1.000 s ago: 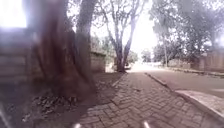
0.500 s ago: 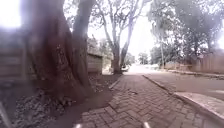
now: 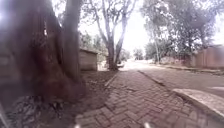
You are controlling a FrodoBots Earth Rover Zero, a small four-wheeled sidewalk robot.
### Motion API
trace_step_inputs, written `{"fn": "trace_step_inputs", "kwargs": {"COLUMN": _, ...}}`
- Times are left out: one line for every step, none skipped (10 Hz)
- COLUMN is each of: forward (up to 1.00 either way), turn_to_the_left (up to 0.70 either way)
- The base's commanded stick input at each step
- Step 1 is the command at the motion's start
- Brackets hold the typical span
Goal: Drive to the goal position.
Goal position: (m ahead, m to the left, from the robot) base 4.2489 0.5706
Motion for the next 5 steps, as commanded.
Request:
{"fn": "trace_step_inputs", "kwargs": {"forward": -0.30, "turn_to_the_left": -0.60}}
{"fn": "trace_step_inputs", "kwargs": {"forward": -0.30, "turn_to_the_left": -0.60}}
{"fn": "trace_step_inputs", "kwargs": {"forward": -0.30, "turn_to_the_left": -0.60}}
{"fn": "trace_step_inputs", "kwargs": {"forward": -0.30, "turn_to_the_left": -0.60}}
{"fn": "trace_step_inputs", "kwargs": {"forward": -0.30, "turn_to_the_left": -0.60}}
